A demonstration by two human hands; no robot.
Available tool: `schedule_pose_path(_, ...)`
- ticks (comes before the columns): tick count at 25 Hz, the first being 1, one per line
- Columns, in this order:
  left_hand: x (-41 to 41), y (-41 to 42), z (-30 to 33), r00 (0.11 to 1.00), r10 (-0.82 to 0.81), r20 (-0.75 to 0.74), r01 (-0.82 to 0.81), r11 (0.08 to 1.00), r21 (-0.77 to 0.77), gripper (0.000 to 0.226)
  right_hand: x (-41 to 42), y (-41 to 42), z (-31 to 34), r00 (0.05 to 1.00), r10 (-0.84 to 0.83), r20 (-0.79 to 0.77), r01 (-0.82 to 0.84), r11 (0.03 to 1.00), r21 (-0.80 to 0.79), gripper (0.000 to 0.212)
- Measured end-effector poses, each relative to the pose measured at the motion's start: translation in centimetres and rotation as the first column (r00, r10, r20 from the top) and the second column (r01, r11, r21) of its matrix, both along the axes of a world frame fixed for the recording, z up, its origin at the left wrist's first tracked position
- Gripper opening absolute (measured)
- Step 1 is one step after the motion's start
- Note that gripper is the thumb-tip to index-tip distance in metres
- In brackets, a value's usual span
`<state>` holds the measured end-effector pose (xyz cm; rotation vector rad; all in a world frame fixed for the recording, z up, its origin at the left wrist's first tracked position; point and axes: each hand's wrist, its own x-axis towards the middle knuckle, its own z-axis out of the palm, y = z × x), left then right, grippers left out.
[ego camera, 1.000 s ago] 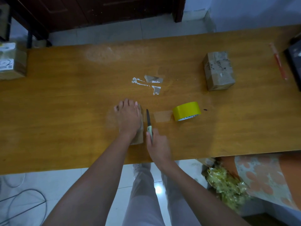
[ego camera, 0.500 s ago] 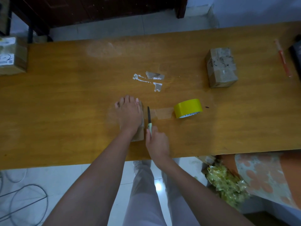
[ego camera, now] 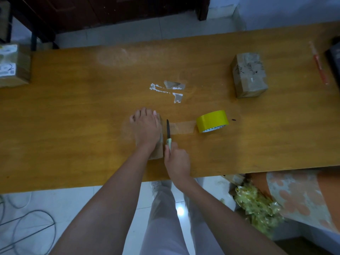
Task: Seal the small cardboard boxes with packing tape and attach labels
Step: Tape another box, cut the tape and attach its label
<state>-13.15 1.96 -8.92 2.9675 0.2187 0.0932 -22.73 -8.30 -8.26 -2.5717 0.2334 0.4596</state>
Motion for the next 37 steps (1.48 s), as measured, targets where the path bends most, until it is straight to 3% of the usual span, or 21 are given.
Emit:
schedule_pose_path(8,0.0,0.1,-0.2,1.0,-0.005,0.016,0.006,1.0,-0.016,0.039,-1.1,0.4,0.2,1.0,-0.011,-0.01,0.011,1.0,0.007,0.032)
schedule_pose_path(11,0.2,0.6,-0.1,1.0,0.007,-0.006,-0.007,0.996,-0.087,0.042,-2.5,-0.1,1.8,0.991,-0.129,0.028,0.124,0.985,0.123,0.031)
schedule_pose_path(15,0.2,1.1,0.2,0.999,0.029,0.027,-0.024,0.988,-0.15,0.039,2.6,-1.0,4.5,0.942,-0.3,0.15,0.238,0.913,0.332,0.026)
schedule_pose_path(17,0.1,1.1,0.3,0.999,0.025,0.029,-0.021,0.99,-0.142,0.039,7.4,-1.1,4.6,0.954,-0.251,0.162,0.205,0.945,0.256,0.027)
schedule_pose_path(20,0.2,1.1,0.3,1.0,0.018,0.024,-0.015,0.989,-0.144,0.037,14.1,-1.5,3.4,0.986,-0.155,0.061,0.15,0.986,0.074,0.029)
schedule_pose_path(24,0.1,1.1,0.1,0.999,0.025,0.033,-0.019,0.987,-0.158,0.039,17.5,-2.9,1.1,0.996,-0.089,-0.033,0.082,0.983,-0.165,0.032)
schedule_pose_path(32,0.1,1.2,0.0,0.999,0.028,0.015,-0.024,0.976,-0.214,0.04,17.3,-3.7,-0.1,1.0,-0.014,-0.003,0.013,0.953,-0.303,0.041)
schedule_pose_path(35,0.1,1.6,0.3,0.999,0.031,0.024,-0.024,0.963,-0.268,0.04,17.4,-2.7,2.0,0.997,-0.064,0.045,0.071,0.983,-0.168,0.042)
schedule_pose_path(37,0.0,2.1,0.6,0.998,0.045,0.04,-0.029,0.939,-0.343,0.04,15.9,-1.9,3.0,0.98,-0.12,0.159,0.101,0.988,0.121,0.042)
